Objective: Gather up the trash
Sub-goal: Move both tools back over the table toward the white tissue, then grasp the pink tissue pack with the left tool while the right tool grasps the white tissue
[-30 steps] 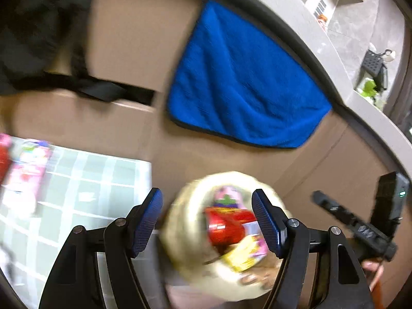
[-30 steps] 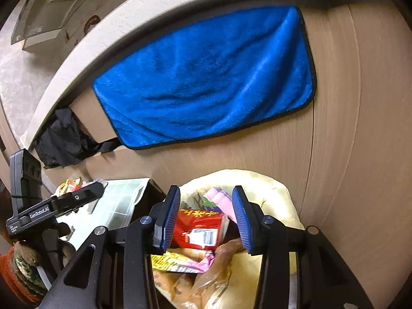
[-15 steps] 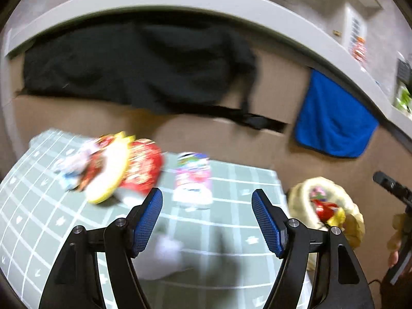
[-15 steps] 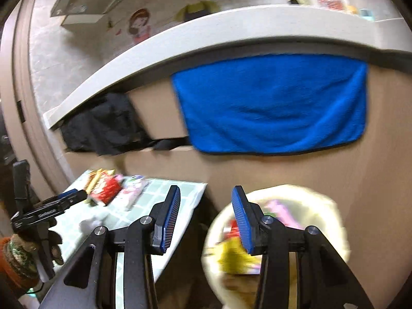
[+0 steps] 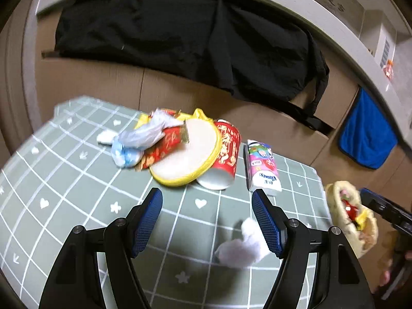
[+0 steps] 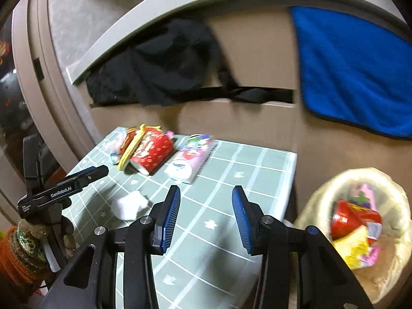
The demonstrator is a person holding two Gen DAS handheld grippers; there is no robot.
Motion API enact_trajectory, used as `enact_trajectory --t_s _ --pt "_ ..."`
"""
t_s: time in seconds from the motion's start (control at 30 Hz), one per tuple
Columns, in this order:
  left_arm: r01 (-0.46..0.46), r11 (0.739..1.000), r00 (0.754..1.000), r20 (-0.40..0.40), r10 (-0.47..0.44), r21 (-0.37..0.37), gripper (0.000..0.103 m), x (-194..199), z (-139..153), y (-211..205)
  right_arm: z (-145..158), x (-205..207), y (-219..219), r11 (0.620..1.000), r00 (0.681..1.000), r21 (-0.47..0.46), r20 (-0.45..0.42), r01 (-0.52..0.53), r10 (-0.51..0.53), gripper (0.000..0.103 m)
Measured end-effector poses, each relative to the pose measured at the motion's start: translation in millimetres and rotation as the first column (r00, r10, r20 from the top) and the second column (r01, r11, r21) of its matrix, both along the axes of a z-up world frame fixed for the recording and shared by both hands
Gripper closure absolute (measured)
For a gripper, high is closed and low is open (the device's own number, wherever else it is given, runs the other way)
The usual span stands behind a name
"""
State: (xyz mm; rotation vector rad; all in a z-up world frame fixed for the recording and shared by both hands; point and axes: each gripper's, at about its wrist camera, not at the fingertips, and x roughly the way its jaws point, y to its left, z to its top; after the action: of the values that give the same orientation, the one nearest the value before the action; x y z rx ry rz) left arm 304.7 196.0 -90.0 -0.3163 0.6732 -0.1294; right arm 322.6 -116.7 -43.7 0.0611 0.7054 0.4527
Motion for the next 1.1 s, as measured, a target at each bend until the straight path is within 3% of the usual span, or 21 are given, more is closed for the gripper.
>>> enact_trajectory --t_s 0.13,0.33,0.57,0.77,1.0,1.1 --pt "0.106 0.994 0.994 -0.025 -0.107 -0.037 0.031 -2 -11 -4 5 6 19 0.999 1.000 0.031 0.006 -0.019 0.018 0.063" --pt "0.145 0.989 0.985 -0.096 -0.146 -0.021 0.031 1 -31 -29 -1 6 19 1.000 1.000 0.031 -0.024 -0.006 0.007 0.063" --pt "0.221 0.975 0.975 -0.031 -0.222 -0.024 0.031 21 -6 -70 -12 2 -6 0.998 0.998 0.050 -0.049 0.034 -0.031 0.063" --pt "0.172 0.984 0.985 -0.040 -0.170 0.054 0.031 77 -6 -108 -14 -4 -36 0.993 0.995 0.075 -0.041 0.095 -0.092 0.063" --pt "0.120 0.976 0.983 -0.162 -0.091 0.180 0.031 138 -32 -136 -15 -11 -70 0.985 0.988 0.076 -0.015 0.153 -0.152 0.063" --pt "0.131 0.974 0.977 -0.189 -0.096 0.187 0.031 148 -38 -141 -20 -12 -83 0.980 0.985 0.093 -0.025 0.173 -0.172 0.063"
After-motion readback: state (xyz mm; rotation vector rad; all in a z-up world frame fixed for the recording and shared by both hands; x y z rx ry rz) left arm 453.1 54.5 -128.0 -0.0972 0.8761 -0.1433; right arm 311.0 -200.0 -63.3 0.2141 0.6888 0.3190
